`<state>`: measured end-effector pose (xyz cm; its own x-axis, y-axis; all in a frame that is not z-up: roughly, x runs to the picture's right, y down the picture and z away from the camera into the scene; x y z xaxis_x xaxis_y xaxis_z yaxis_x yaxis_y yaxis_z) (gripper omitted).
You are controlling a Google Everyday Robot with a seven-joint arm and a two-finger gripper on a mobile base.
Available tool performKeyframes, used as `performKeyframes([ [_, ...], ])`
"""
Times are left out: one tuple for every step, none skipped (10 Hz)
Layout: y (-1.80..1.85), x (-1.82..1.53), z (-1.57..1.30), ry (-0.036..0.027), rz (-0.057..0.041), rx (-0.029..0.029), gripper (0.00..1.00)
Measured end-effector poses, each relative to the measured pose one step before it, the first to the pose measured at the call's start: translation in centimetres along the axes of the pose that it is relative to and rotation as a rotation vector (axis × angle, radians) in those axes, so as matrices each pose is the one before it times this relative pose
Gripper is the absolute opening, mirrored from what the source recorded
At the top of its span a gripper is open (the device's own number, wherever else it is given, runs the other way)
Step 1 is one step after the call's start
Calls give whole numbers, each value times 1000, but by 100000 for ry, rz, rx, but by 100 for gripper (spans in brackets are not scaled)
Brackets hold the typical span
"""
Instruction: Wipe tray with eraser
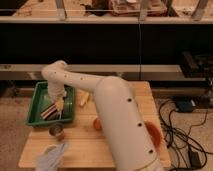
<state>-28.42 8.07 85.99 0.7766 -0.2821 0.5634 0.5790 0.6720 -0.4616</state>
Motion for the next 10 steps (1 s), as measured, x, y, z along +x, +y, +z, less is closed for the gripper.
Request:
performKeyframes([
  [500,1375,-284,1089,2765,85,0],
  [165,1838,-388,1285,3233,524,0],
  [-217,1274,-147,1038,2041,296,0],
  [-568,755,-75,459,1220,700,0],
  [-1273,528,-116,611,121,889,0],
  [-1223,-114,56,20,-324,822,0],
  [-1529,-552,188,-31,-435,641,0],
  [-1452,-875,264,-207,-589,523,0],
  [-1615,-1551,589,-401,-1363,111,0],
  [-1201,-1564,526,-334,-1712,168,0],
])
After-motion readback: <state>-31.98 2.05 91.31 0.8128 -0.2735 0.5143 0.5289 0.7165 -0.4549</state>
